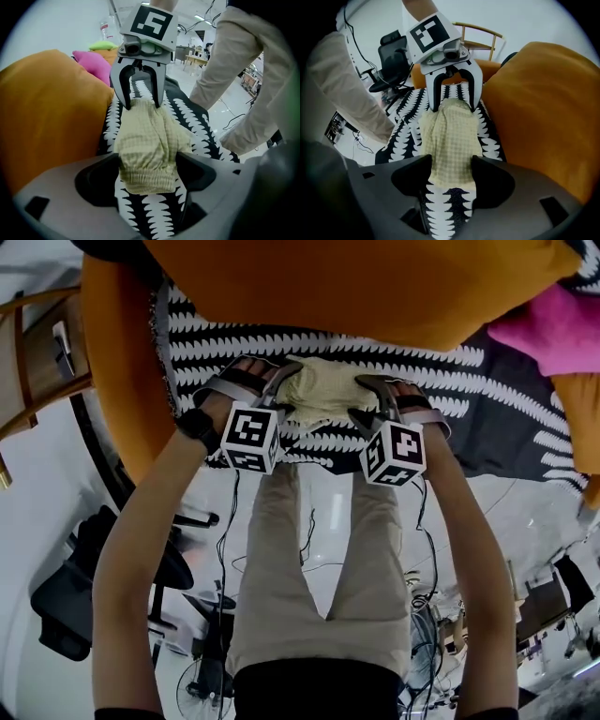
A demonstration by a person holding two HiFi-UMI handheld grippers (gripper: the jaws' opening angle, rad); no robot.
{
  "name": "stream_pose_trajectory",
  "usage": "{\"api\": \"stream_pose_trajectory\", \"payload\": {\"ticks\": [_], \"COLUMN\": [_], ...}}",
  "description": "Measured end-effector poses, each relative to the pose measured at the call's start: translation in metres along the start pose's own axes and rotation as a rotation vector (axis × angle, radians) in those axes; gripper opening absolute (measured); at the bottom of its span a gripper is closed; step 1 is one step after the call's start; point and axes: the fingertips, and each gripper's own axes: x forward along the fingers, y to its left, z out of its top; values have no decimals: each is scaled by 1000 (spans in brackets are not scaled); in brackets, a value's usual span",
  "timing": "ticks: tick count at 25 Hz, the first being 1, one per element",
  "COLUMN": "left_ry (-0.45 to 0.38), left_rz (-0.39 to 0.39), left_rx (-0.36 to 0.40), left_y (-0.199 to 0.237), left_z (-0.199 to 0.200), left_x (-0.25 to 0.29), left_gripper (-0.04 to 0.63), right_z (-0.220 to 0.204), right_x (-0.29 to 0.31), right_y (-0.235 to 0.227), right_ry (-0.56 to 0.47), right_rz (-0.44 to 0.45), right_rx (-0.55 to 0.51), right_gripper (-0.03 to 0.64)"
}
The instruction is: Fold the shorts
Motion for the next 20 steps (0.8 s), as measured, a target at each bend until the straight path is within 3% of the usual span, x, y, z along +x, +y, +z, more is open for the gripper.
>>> {"api": "stream_pose_trajectory", "payload": {"ticks": [8,12,14,15,17,20], "left_ry": [14,16,47,58,9,-246], "left_rz": [6,-19,10,40,114,256], "left_rx": [-82,-131,-176,-228,-408,-765], "left_y": [-12,-1,2,3,4,9], "left_z": [-15,-21,-26,-26,-10,42], "left_x": [49,50,33,17,-35,-163], "left_gripper": [399,410,422,431,431,431], "right_z": [-15,-13,-4,1,16,56], "right_x": [49,56,46,31,-18,-121], "right_y": [7,-3,-4,-5,-6,-1], "right_ry": [62,116,123,104,29,-93], "right_rz": [51,107,103,82,2,-148], "right_rx": [17,33,56,94,246,494], "right_gripper": [291,301,311,314,301,304]}}
